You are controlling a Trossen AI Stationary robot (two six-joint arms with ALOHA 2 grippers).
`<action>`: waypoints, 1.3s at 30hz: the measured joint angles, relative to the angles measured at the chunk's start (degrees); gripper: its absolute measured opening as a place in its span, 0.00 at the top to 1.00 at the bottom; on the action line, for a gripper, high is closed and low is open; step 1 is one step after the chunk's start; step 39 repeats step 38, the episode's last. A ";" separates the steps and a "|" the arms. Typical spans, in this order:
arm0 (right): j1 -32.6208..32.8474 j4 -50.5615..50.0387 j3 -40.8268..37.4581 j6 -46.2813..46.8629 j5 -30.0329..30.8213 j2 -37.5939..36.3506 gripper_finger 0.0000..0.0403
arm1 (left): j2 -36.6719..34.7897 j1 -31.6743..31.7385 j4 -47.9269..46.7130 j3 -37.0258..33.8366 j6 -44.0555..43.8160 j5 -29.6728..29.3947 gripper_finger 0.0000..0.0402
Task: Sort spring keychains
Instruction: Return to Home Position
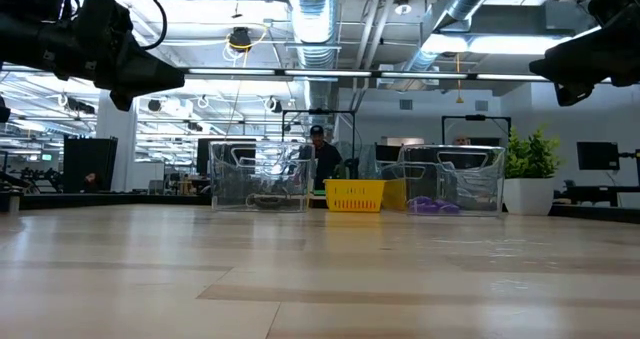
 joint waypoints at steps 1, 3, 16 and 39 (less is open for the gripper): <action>-0.02 0.00 0.00 0.00 0.01 0.00 0.70 | 0.00 0.02 0.00 0.01 0.00 0.01 0.80; -0.02 0.00 0.00 0.00 0.01 0.00 0.70 | 0.00 0.00 0.00 0.00 0.00 -0.01 0.80; -0.02 0.00 0.00 0.00 0.01 0.00 0.70 | 0.00 0.00 0.00 0.00 0.00 0.00 0.80; -0.01 -0.01 0.00 0.00 0.00 0.00 0.70 | 0.00 0.00 0.00 -0.01 0.00 0.01 0.80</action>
